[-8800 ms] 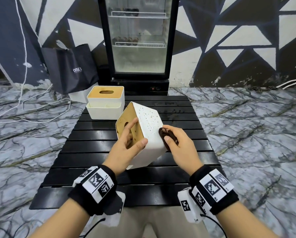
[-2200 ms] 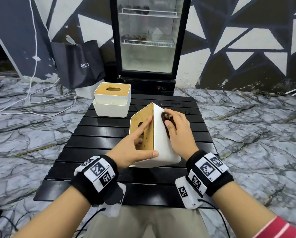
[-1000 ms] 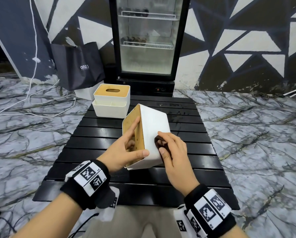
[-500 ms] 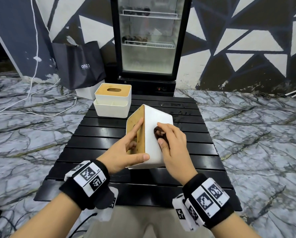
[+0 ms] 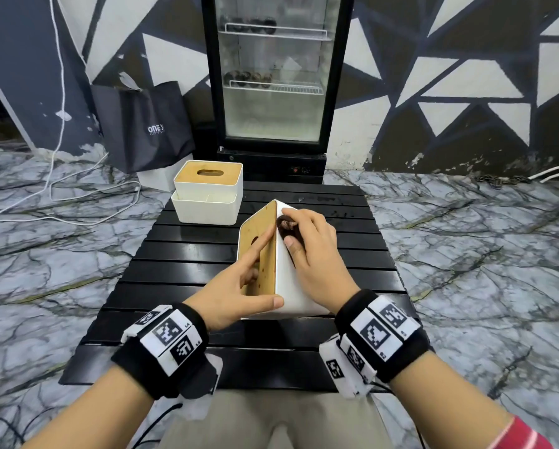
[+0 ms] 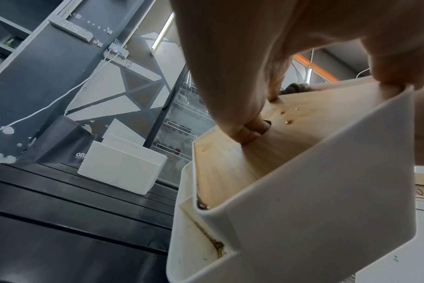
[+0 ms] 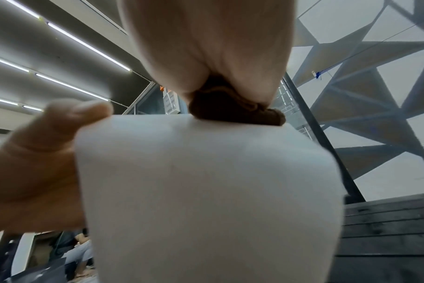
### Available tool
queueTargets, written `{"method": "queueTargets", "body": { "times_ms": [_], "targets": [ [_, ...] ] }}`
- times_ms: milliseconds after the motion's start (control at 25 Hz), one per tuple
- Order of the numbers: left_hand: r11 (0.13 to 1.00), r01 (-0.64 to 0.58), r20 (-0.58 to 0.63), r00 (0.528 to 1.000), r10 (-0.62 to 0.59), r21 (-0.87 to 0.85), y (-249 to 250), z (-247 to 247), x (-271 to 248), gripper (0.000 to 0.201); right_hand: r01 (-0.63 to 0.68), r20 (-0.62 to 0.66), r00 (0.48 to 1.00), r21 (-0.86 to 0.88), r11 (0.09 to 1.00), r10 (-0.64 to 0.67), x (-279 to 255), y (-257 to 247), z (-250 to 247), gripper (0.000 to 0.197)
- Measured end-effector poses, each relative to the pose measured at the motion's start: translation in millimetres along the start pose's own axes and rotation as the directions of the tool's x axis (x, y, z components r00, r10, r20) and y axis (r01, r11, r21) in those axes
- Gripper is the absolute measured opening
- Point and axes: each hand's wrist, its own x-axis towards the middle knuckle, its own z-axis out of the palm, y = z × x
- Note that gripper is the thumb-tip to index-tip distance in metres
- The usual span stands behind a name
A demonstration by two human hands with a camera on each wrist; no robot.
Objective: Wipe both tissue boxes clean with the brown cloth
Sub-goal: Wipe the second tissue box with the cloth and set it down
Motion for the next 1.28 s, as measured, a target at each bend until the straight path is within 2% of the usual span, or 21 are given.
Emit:
{"method": "queueTargets", "body": {
  "times_ms": [360,480,560,640,720,840,920,1120,1280],
  "targets": [
    [1.0,0.002,0.019,1.0,-0.002,0.011,1,3,-7,0.1,-0.052,0.052,0.997,-0.047,0.998,0.054,12,13,-32,0.039],
    [0.996,0.022,0.049,0.998,-0.026,0.084,7,2,-12,0.101,-0.082,0.048,0.995,-0.016,0.997,0.083,5,15,-38,0.039],
    [0.992,0.025,0.008,1.0,-0.026,0.123,14,3,-13,0.093,-0.071,0.023,0.997,-0.001,0.997,0.071,-1,15,-39,0.039],
    [0.991,0.038,-0.1,0.995,-0.025,0.128,22,2,-11,0.082,-0.051,-0.003,0.999,0.021,0.998,0.051,-6,13,-39,0.039],
    [0.977,0.07,-0.176,0.984,-0.034,0.203,29,-1,-7,0.086,-0.027,-0.019,0.999,0.057,0.998,0.028,-12,9,-37,0.039],
    [0.95,0.107,-0.151,0.986,-0.064,0.293,34,-5,-5,0.099,-0.001,-0.037,0.999,0.096,0.995,0.004,-19,3,-35,0.04],
    [0.957,0.1,-0.132,0.989,-0.066,0.273,34,-6,-6,0.097,0.007,-0.064,0.998,0.121,0.993,0.0,-22,1,-38,0.039],
    [0.966,0.012,-0.143,0.989,0.026,0.258,12,6,-6,0.092,-0.004,-0.111,0.994,0.157,0.988,0.021,-34,10,-33,0.039],
    [0.992,-0.027,-0.21,0.976,0.053,0.126,-2,19,-5,0.078,-0.029,-0.105,0.993,0.164,0.986,0.047,-42,17,-28,0.039]
  ]
}}
